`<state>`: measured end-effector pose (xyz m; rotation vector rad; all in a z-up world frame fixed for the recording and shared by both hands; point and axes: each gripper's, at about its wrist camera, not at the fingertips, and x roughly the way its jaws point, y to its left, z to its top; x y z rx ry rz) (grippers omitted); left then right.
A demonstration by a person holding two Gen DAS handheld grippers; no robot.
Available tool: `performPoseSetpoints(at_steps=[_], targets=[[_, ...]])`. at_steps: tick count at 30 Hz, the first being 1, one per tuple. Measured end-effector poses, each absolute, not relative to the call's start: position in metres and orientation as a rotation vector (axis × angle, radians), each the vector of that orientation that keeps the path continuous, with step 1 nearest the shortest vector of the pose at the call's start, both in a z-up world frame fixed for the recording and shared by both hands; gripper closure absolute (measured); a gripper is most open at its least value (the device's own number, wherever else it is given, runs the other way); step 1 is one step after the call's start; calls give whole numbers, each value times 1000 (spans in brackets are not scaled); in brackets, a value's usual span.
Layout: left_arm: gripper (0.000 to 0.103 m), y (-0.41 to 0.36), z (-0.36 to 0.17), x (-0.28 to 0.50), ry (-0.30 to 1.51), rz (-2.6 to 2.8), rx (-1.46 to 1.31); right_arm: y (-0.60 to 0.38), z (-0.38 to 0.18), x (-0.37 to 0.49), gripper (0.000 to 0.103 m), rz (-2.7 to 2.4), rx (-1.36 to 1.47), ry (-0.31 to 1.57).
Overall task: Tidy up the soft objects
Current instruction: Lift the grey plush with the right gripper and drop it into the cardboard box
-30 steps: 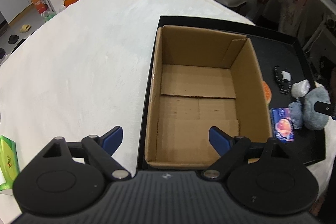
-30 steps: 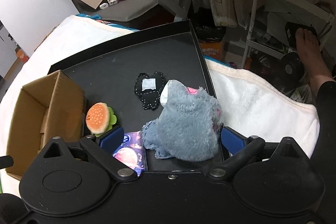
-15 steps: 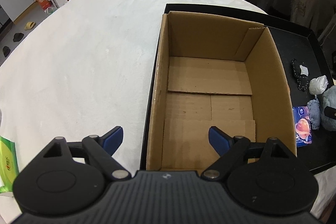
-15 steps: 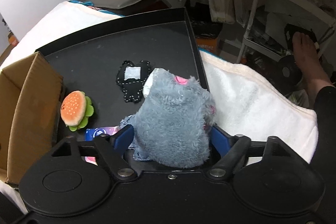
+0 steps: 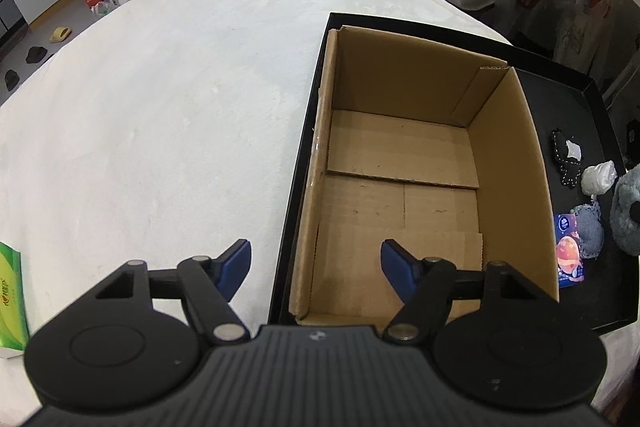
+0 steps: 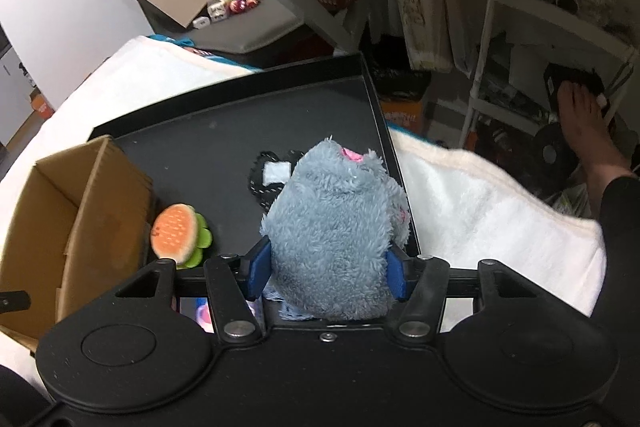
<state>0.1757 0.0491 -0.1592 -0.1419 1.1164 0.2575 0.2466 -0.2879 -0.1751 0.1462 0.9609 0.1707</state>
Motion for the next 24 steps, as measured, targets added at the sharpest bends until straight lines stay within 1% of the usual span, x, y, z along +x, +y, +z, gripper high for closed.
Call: performPoseSetpoints(at_steps=[11,17,19,24], targets=[[34,58,-155,172,1071,261,-211,-269,-145,241,48,230,113,937],[41,65,-153,169,1061,263,-252,-249,-127,242,48,283,78,911],[45,66,-151,170,1055,254,-266,-241,-120,242,48,312,66,900],[50,70,-144,174,1034,238,-286,-218,-107,245,48,360,40,880]])
